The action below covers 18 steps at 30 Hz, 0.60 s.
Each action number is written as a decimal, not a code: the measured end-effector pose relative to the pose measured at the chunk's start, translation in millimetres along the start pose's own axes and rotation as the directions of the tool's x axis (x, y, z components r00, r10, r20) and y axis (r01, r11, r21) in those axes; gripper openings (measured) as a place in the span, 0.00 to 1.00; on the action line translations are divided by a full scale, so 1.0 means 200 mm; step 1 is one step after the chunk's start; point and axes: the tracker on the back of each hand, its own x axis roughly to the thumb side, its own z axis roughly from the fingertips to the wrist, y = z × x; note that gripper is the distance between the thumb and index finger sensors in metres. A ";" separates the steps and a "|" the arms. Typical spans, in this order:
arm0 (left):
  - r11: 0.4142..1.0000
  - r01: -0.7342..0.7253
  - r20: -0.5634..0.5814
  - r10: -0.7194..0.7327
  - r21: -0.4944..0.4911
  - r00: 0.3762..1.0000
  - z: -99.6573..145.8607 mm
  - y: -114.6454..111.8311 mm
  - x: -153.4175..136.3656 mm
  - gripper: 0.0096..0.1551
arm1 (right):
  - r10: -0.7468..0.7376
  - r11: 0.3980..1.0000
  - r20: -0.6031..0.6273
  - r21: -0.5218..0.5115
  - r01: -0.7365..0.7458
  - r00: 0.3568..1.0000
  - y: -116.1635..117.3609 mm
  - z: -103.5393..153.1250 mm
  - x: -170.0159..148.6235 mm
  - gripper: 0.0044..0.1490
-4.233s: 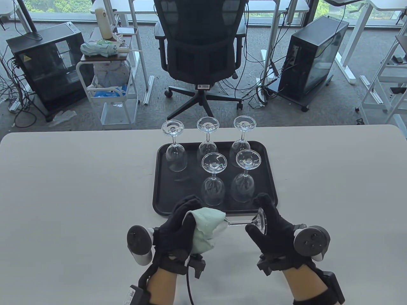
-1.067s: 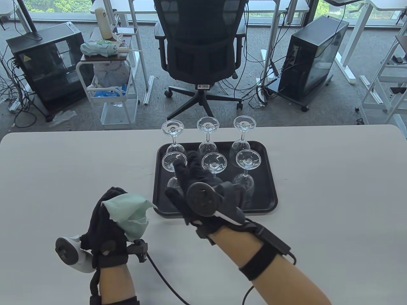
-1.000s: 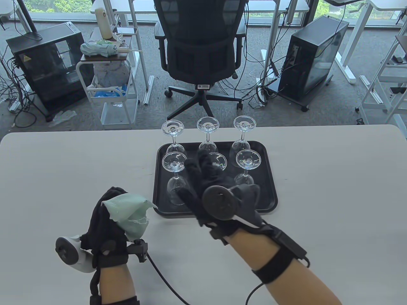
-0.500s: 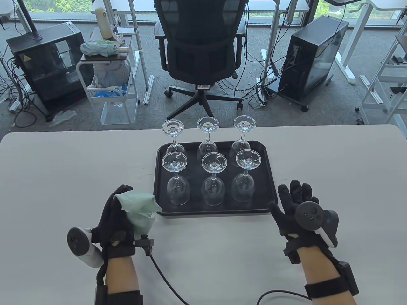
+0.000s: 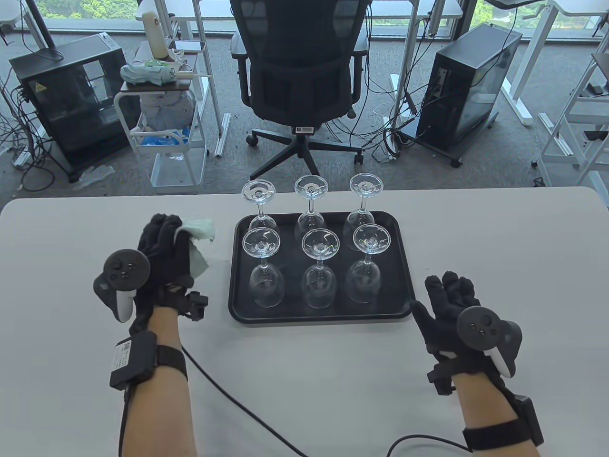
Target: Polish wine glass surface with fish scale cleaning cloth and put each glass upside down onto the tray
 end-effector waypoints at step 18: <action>0.959 0.105 -0.052 -0.123 -0.261 0.991 0.30 -0.02 0.03 0.41 | -0.008 0.999 0.000 0.035 0.008 1.000 0.04 0.00 -0.01 0.48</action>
